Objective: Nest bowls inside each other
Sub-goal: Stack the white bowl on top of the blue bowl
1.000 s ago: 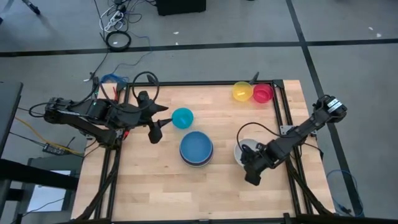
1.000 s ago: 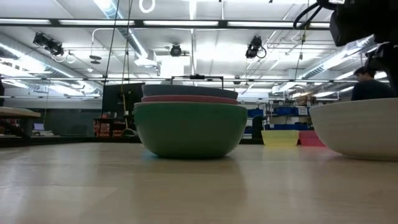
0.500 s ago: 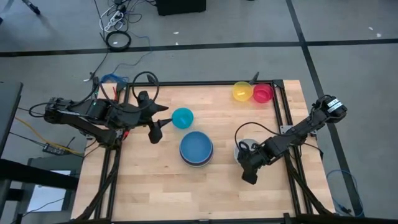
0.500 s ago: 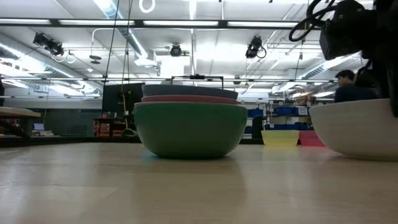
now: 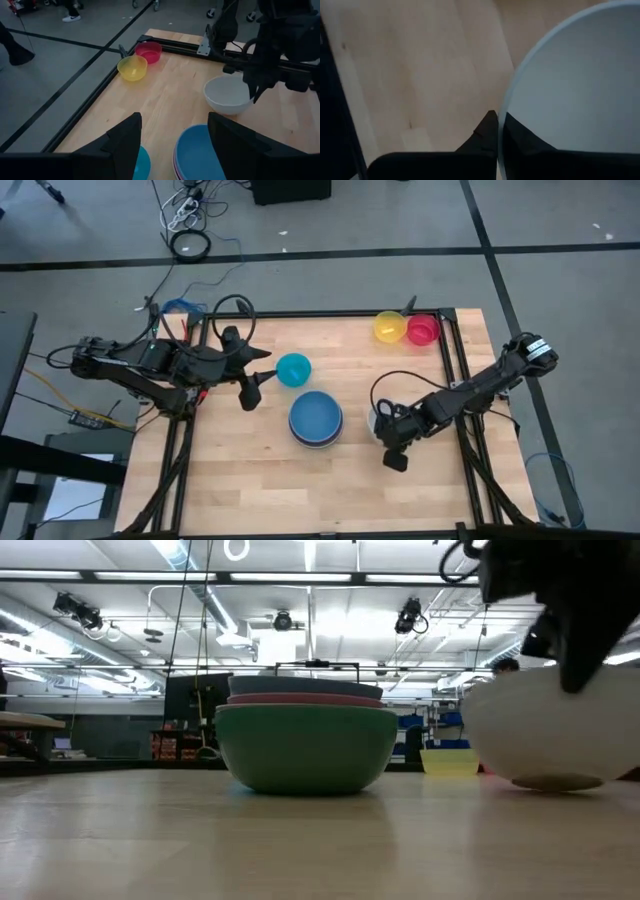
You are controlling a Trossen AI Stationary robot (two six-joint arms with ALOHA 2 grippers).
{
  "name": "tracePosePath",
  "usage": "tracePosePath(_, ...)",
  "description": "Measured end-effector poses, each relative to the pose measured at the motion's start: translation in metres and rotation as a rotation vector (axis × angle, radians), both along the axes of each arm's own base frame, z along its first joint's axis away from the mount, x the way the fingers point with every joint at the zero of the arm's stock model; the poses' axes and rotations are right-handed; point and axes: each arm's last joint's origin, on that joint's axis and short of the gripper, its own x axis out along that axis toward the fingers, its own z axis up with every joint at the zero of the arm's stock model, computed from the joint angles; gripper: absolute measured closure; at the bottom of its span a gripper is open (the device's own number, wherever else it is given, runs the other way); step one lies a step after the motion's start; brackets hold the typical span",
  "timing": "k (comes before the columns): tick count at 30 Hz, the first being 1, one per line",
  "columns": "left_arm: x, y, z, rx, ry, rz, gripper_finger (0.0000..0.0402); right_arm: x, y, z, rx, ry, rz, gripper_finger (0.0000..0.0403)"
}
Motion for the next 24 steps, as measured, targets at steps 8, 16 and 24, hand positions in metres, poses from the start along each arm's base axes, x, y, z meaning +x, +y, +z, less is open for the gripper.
tracePosePath(8,0.0,0.0,0.0,0.003,0.001,-0.001,0.0166,0.012,-0.01,0.038,-0.093,-0.04,0.045,0.0403)
tracePosePath(16,0.0,0.0,0.0,0.005,0.001,-0.002,0.0166,0.04,-0.015,0.069,-0.141,-0.121,0.112,0.0403)
tracePosePath(24,0.0,0.0,0.0,0.005,0.001,0.0,0.0166,0.102,-0.006,0.079,-0.237,-0.115,0.319,0.0403)
